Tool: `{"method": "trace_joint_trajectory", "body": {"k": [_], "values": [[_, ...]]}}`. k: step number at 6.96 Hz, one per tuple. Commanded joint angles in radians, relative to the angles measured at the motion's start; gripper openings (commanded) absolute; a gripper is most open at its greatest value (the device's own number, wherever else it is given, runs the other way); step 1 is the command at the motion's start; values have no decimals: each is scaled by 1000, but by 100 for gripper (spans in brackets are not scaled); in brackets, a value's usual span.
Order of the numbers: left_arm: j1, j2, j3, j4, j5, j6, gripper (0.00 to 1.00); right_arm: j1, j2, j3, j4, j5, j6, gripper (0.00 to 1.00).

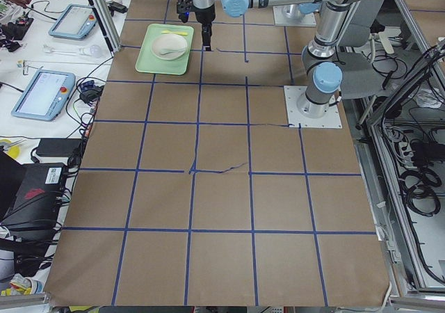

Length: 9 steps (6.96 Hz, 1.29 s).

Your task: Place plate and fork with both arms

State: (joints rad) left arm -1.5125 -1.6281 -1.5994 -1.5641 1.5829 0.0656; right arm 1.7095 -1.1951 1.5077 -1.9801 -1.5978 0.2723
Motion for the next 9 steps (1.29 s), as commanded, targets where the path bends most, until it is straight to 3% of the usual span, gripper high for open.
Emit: {"method": "trace_joint_trajectory", "body": {"k": [1,2,4,5,6,9], "values": [[0,4,0,19,0,-1,100,2,-142,-1,143,-5,4,100],[0,5,1,19,-3,0,100,4,-199,-15,256,24,4,100],[0,5,-1,19,-1,0,100,9,-244,-15,291,27,-14,100],[0,4,-4,19,0,0,100,3,-274,-1,297,19,-118,100],[0,2,-5,19,-1,2,100,-7,-299,0,394,7,-145,100],[2,4,-26,24,0,14,100,-36,-302,-24,396,19,-143,100]]}}
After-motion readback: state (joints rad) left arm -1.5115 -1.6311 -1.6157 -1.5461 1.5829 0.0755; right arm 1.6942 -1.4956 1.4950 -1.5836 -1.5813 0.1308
